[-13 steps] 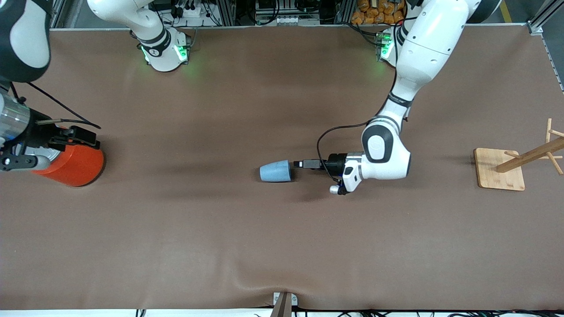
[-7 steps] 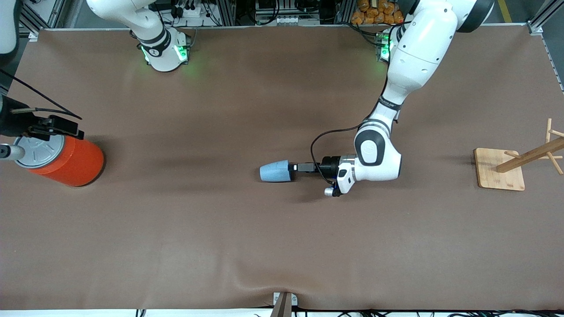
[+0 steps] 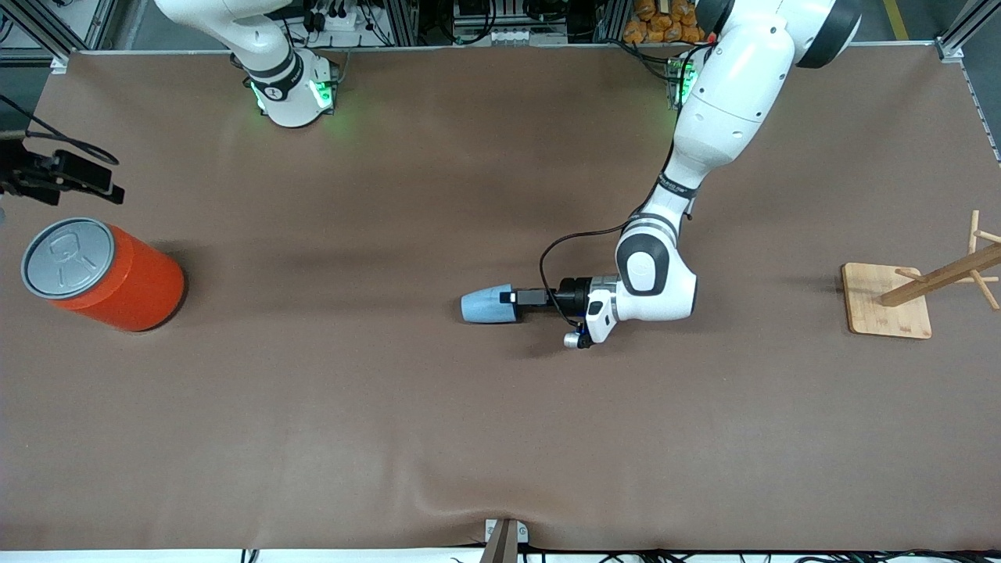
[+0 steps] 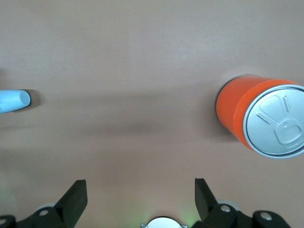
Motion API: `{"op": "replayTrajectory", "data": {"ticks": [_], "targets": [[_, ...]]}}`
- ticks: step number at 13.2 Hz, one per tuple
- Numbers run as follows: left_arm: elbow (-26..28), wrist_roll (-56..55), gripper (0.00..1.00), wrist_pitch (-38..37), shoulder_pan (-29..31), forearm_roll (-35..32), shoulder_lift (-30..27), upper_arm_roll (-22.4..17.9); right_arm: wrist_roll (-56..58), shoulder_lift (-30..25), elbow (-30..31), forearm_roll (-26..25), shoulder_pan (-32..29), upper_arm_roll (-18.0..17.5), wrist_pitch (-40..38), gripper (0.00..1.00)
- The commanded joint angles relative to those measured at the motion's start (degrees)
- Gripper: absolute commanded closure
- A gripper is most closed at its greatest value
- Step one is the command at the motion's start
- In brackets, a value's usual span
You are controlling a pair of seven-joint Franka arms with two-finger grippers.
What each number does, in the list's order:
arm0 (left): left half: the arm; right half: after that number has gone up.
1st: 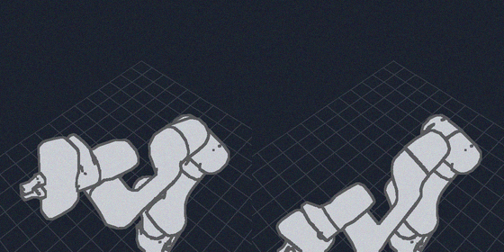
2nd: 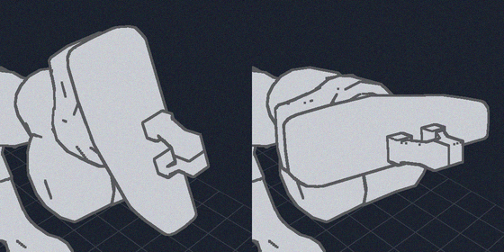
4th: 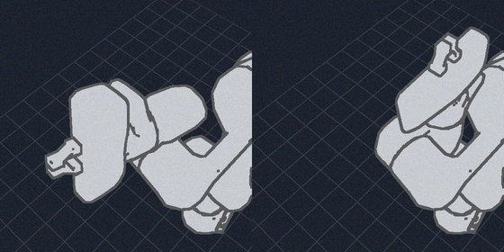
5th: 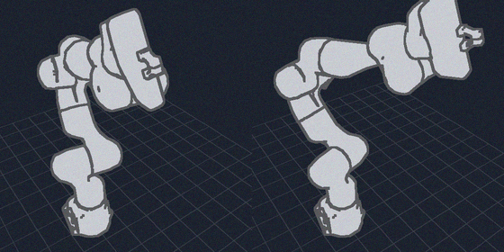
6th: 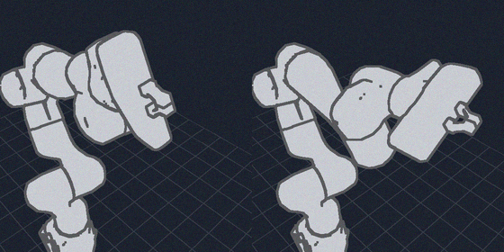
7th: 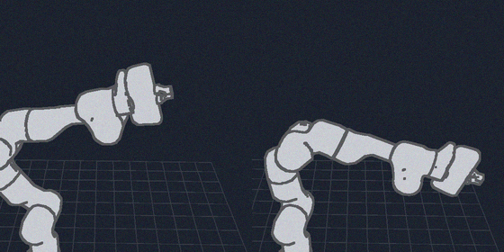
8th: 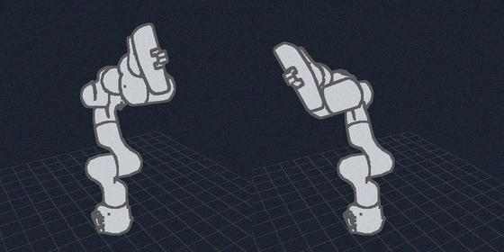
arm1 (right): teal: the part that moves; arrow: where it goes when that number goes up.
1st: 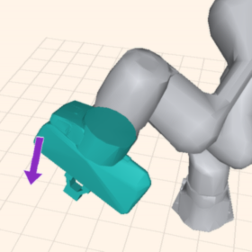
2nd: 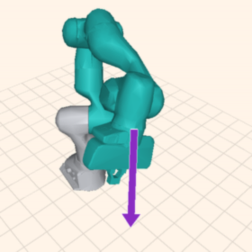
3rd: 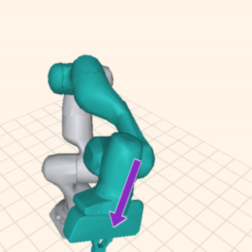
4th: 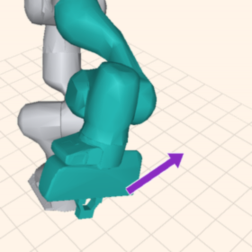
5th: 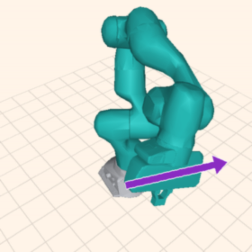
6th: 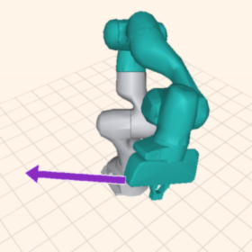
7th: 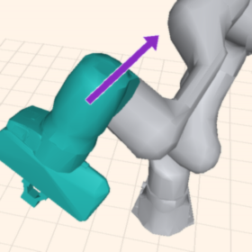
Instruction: Flip cup
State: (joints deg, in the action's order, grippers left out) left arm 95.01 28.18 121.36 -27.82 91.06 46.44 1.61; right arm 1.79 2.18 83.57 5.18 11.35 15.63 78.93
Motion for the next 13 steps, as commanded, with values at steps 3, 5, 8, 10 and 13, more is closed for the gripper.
{"op": "replayTrajectory", "data": {"ticks": [3, 5, 8, 10, 13], "targets": [[-3.4, 1.4, 0.0, 0.4, -0.5, 1.8, 2.1, -0.2, -4.5, -2.5, 0.9, -1.8, -6.1, -7.1, -3.1, 0.0], [-4.4, 1.5, 0.0, 0.5, -1.3, 2.0, 2.8, -0.1, -4.5, -3.3, 1.0, -1.8, -6.9, -7.5, -3.6, 0.0], [-5.6, 1.8, 0.04, 2.1, -2.3, 2.8, 3.7, -0.2, -4.6, -3.2, 0.8, -1.8, -12.9, -14.0, -3.1, 0.0], [-5.6, 1.9, 0.61, 2.1, -2.2, 2.6, 3.5, -0.1, -5.0, -3.5, 0.8, -1.9, -12.8, -14.0, -3.3, 0.0], [-5.6, 2.1, 1.0, 2.1, -2.2, 2.2, 3.5, -0.1, -4.7, -3.7, 0.4, -2.6, -12.4, -14.4, -3.4, 0.0]]}}
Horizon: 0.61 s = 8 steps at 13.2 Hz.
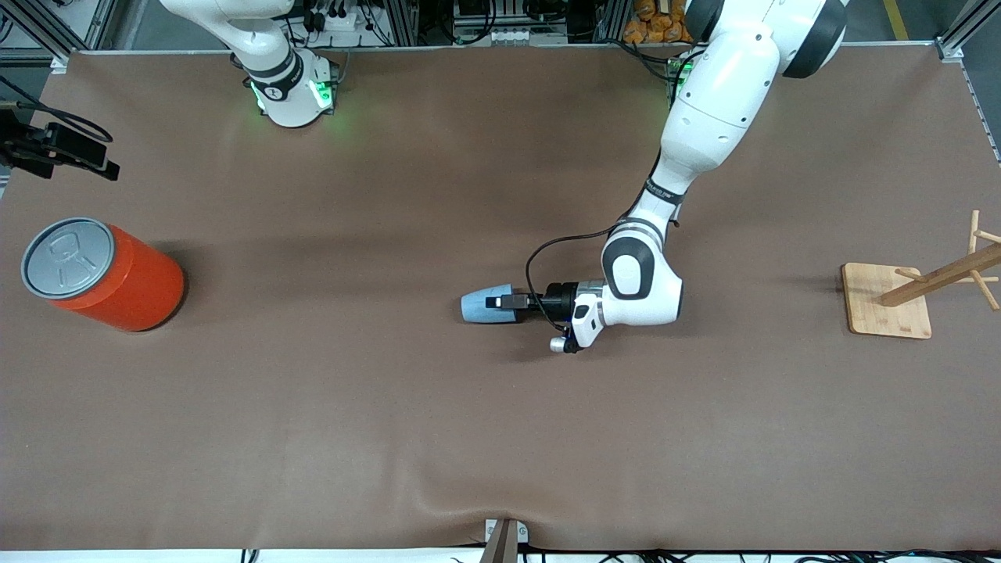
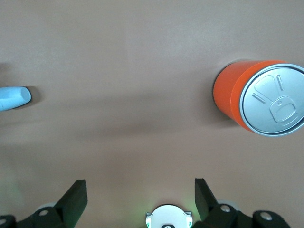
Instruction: Flip cup
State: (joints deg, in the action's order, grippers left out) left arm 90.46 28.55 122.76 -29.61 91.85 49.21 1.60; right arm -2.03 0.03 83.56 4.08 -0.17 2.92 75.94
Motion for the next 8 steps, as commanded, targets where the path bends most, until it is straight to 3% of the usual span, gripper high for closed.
{"op": "replayTrajectory", "data": {"ticks": [1, 8], "targets": [[-1.1, 1.8, 1.0, 0.7, -0.3, 1.4, 0.7, -0.2, -0.9, -1.8, 0.6, -1.9, -0.7, -1.9, -1.0, 0.0], [-1.3, -0.1, 1.0, 0.6, 0.2, 1.1, -0.3, -0.3, -0.4, -4.9, 1.7, -3.8, -0.8, -2.2, -1.4, 0.0]]}}
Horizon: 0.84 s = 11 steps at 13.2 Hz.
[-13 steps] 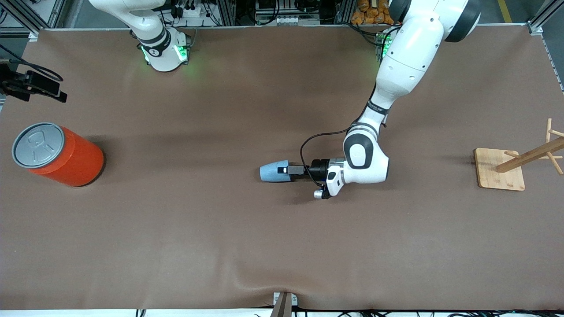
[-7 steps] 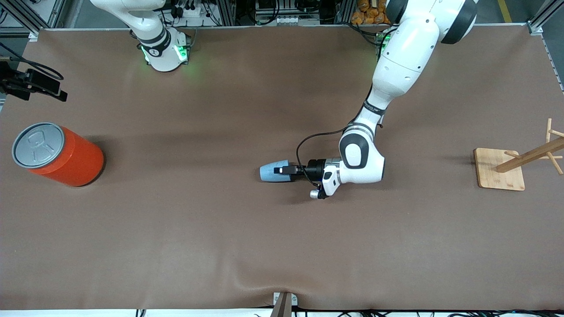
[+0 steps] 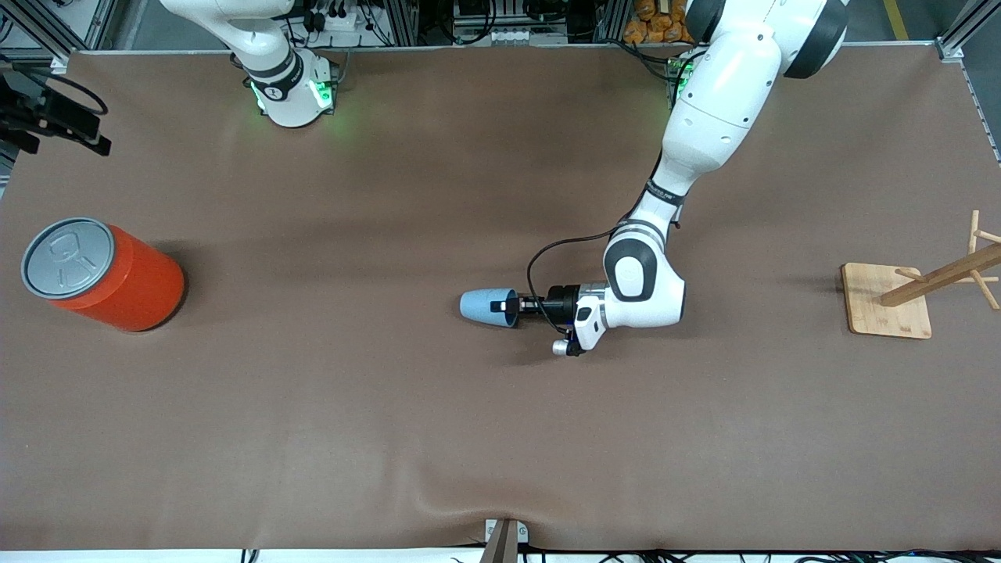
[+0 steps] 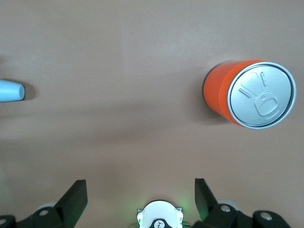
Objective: Flip cup
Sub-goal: 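Close the left gripper on the cup rim and lift the cup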
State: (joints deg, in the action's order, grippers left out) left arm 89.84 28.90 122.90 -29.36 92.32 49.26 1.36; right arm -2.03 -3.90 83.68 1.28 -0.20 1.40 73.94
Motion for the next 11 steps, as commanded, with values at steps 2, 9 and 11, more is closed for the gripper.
{"op": "replayTrajectory", "data": {"ticks": [2, 9, 11], "targets": [[-2.6, -4.4, 1.0, 0.4, 0.1, 0.5, -1.4, -0.4, -0.3, -0.9, 1.6, -1.0, -0.6, -0.7, 1.2, 0.0], [-0.8, -21.5, 1.0, 0.5, 0.2, -25.3, -12.4, -2.2, -0.2, -0.6, 1.7, -1.2, -1.5, -0.2, 0.9, 0.0], [3.2, -23.7, 1.0, 0.7, 0.2, -40.3, -17.2, -3.8, -0.1, -0.4, 1.8, -1.2, -2.6, -0.2, 0.4, 0.0]]}}
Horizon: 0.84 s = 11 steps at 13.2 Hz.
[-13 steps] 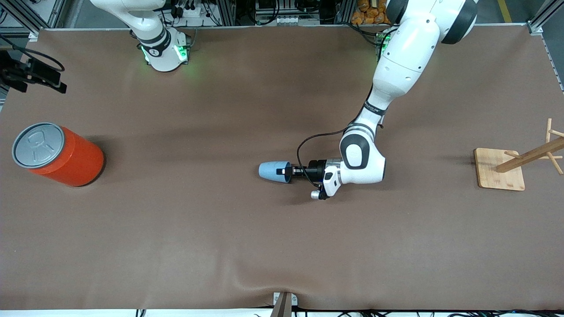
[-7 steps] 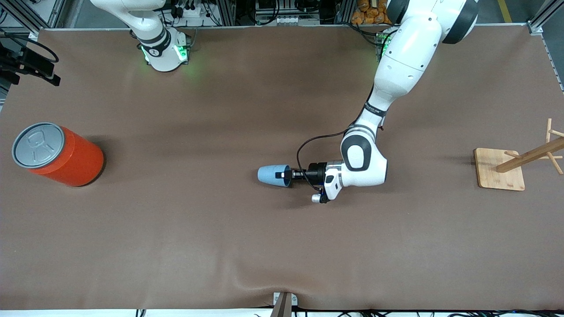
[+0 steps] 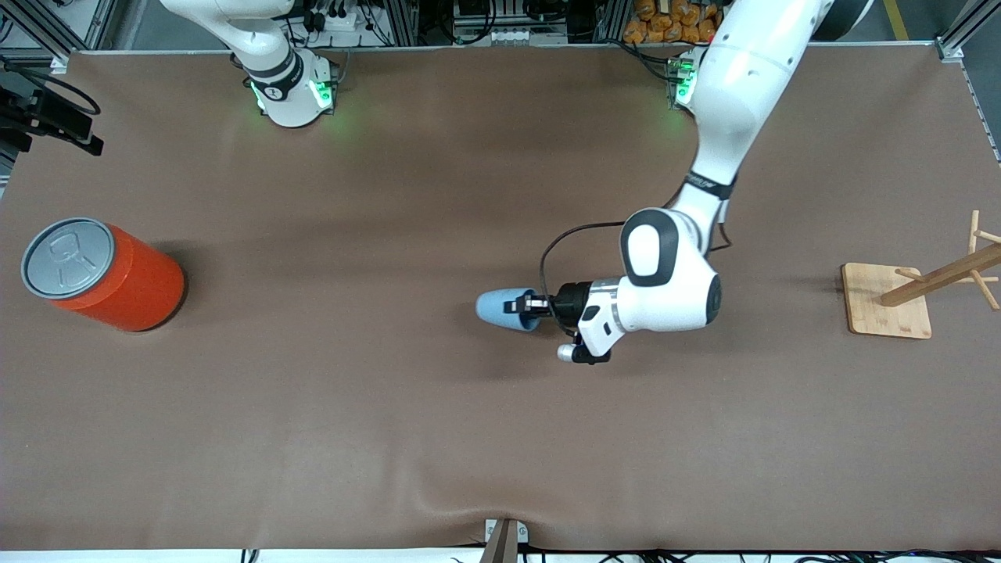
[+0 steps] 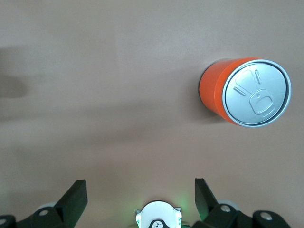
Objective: Flip cup
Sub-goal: 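Close the left gripper on the cup rim and lift the cup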
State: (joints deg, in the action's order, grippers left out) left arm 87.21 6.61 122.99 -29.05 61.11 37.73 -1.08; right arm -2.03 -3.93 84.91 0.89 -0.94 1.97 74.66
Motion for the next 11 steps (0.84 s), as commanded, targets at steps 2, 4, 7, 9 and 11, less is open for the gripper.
{"op": "replayTrajectory", "data": {"ticks": [2, 4, 7, 9, 11], "targets": [[8.5, -1.7, 1.0, 0.9, 0.2, -24.8, -8.7, -2.9, -0.1, -0.5, 0.7, -0.8, -2.0, -0.7, -2.0, 0.0], [13.3, -1.6, 1.0, 2.9, 2.1, -34.6, -11.2, -3.5, -0.2, -0.4, 1.1, -0.8, -2.0, -0.7, -2.2, 0.0], [26.4, -4.4, 1.0, 13.4, 3.9, -50.3, -16.9, -3.5, -0.3, -0.4, 1.3, -0.7, -3.4, -0.7, -2.1, 0.0], [29.2, -5.9, 1.0, 13.6, 5.8, -56.2, -19.1, -3.6, -0.1, 0.4, 1.0, -0.5, -4.8, -0.7, 0.1, 0.0], [31.2, -13.2, 1.0, 13.5, 6.5, -65.4, -20.6, -3.5, -0.2, 0.5, 1.1, -0.5, -4.2, -0.8, 0.8, 0.0]]}}
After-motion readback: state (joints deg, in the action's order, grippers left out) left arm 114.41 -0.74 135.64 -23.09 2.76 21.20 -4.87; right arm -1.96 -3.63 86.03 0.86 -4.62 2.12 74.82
